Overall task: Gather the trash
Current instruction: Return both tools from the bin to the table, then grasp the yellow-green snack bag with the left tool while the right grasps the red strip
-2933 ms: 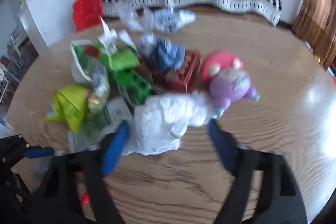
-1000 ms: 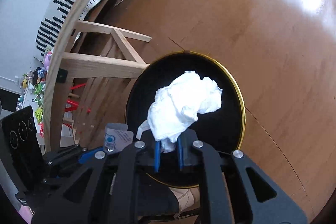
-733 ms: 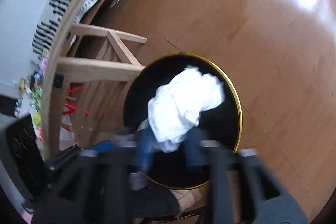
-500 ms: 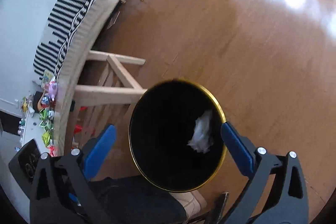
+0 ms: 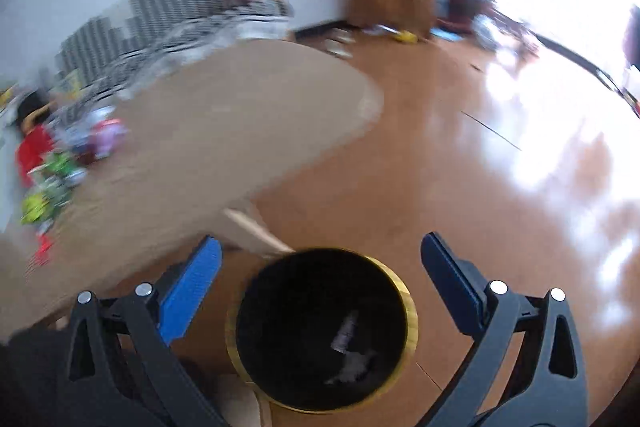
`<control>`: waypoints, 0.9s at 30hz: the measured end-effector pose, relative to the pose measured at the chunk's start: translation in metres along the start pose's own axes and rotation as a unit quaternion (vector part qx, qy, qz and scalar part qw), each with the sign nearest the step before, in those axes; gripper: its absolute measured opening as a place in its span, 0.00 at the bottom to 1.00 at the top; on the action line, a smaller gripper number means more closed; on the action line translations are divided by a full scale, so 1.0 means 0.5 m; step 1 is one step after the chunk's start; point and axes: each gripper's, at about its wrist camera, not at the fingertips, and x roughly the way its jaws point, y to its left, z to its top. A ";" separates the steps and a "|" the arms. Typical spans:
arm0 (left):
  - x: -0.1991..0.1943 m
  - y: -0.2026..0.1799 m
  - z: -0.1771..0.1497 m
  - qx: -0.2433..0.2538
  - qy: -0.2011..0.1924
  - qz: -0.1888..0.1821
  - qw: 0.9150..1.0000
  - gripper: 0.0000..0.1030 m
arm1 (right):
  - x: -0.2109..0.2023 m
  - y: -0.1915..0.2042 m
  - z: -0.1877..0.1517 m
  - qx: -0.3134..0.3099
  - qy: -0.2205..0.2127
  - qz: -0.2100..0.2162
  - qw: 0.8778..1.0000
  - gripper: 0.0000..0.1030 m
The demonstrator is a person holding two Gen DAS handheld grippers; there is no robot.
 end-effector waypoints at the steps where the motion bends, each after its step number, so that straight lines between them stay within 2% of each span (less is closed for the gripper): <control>1: -0.003 0.039 -0.003 -0.017 -0.002 0.018 1.000 0.94 | -0.001 0.026 0.007 -0.008 -0.002 0.037 0.999 0.94; 2: 0.001 0.081 -0.010 -0.032 -0.001 0.036 0.999 0.94 | -0.004 0.053 0.014 -0.008 -0.001 0.077 0.997 0.94; 4: 0.020 0.177 -0.018 -0.071 0.014 0.079 0.994 0.94 | -0.004 0.101 0.033 -0.008 0.010 0.130 0.991 0.94; 6: 0.044 0.251 -0.010 -0.104 0.039 0.086 0.990 0.94 | 0.017 0.185 0.049 -0.041 0.031 0.172 0.984 0.94; 10: 0.109 0.341 -0.003 -0.160 0.075 0.077 0.981 0.94 | 0.058 0.339 0.041 -0.129 0.050 0.172 0.975 0.94; 13: 0.133 0.363 0.004 -0.147 0.088 0.055 0.984 0.94 | 0.091 0.443 0.023 -0.178 0.067 0.191 0.963 0.94; 17: 0.162 0.387 -0.002 -0.125 0.109 0.069 0.984 0.94 | 0.134 0.541 0.000 -0.204 0.090 0.221 0.950 0.94; 22: 0.202 0.401 0.015 -0.116 0.114 0.024 0.986 0.94 | 0.180 0.616 -0.013 -0.222 0.106 0.217 0.945 0.94; 27: 0.234 0.392 0.048 -0.085 0.112 0.032 0.990 0.94 | 0.199 0.660 -0.025 -0.255 0.092 0.195 0.943 0.94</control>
